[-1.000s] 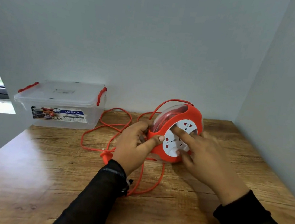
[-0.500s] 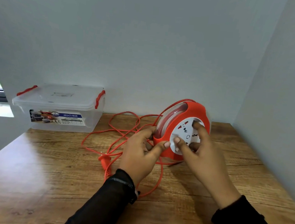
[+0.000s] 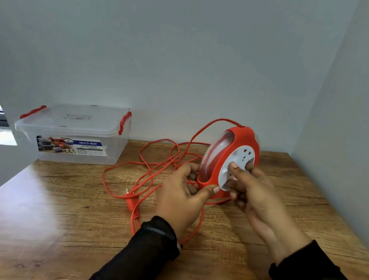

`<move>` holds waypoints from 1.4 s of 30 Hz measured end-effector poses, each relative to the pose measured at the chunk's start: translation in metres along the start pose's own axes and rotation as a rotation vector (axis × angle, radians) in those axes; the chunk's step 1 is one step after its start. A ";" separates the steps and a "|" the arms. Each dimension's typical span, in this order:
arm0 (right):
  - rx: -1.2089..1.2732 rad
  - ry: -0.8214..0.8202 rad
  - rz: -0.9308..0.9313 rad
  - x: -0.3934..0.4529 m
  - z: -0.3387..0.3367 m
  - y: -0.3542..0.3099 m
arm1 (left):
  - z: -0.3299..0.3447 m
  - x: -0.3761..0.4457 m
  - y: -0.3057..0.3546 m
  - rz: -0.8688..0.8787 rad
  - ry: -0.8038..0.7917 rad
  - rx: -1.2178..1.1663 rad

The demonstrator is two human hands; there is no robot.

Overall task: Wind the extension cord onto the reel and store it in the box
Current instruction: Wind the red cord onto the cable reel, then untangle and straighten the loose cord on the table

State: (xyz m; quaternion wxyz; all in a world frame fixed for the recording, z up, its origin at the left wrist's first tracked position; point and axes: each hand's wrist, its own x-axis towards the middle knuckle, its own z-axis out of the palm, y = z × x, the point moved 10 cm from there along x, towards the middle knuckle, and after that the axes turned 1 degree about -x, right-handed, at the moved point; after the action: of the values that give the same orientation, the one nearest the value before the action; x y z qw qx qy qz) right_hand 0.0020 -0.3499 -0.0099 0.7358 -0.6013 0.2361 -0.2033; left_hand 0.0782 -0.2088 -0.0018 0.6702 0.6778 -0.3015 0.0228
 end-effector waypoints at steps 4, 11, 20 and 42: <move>0.132 -0.103 0.150 -0.002 0.003 0.001 | 0.017 -0.007 -0.002 -0.008 -0.060 -0.097; -0.327 0.069 -0.029 0.007 -0.052 -0.037 | 0.016 -0.005 0.028 0.209 -0.222 0.291; -1.053 0.213 -0.123 0.015 -0.101 -0.052 | -0.055 0.022 0.018 0.098 -0.030 0.576; -1.490 0.171 -0.073 0.030 -0.091 -0.033 | -0.069 0.002 0.079 0.508 0.252 0.437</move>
State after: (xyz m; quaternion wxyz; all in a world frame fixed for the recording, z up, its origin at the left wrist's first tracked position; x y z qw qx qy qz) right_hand -0.0283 -0.4456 0.0040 0.1060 -0.9298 0.3475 -0.0597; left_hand 0.0710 -0.1398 0.0763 0.5142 0.7006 -0.3633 0.3359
